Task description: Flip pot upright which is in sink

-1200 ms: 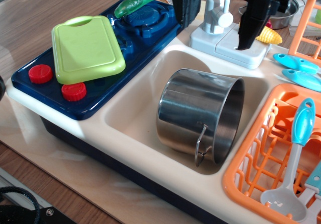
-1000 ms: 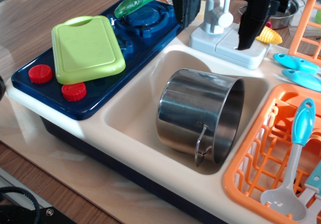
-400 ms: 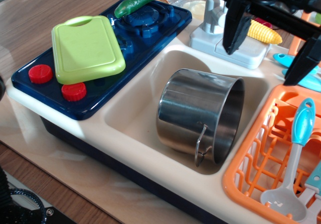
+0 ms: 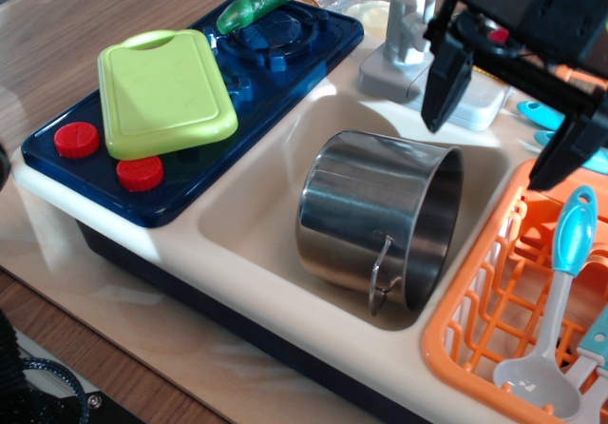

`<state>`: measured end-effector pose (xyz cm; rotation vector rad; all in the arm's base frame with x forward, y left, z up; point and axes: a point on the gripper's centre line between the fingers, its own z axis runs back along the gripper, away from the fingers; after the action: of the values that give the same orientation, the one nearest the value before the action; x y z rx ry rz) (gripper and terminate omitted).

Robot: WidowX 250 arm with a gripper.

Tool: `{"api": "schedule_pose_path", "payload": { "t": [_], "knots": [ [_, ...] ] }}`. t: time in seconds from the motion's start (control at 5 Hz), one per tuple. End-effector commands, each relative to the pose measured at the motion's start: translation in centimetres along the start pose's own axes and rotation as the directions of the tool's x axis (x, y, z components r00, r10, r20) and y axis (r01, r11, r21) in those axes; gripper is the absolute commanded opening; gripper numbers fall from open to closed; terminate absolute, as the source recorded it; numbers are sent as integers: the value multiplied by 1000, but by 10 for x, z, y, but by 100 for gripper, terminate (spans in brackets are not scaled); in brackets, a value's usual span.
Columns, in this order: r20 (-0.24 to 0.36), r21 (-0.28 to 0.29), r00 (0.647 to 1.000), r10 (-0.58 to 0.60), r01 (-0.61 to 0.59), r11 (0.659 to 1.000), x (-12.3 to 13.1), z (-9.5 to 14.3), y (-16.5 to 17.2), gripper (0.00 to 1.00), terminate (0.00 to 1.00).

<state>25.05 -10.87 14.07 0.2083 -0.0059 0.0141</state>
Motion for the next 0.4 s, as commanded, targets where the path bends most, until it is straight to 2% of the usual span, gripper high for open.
{"api": "schedule_pose_path", "payload": {
  "t": [0.0, 0.2],
  "knots": [
    [85, 7, 996, -7, 7, 1000, 1, -5, 8, 100, 0],
    [90, 6, 996, -16, 15, 1000, -2, -13, 13, 100, 0]
  ]
}}
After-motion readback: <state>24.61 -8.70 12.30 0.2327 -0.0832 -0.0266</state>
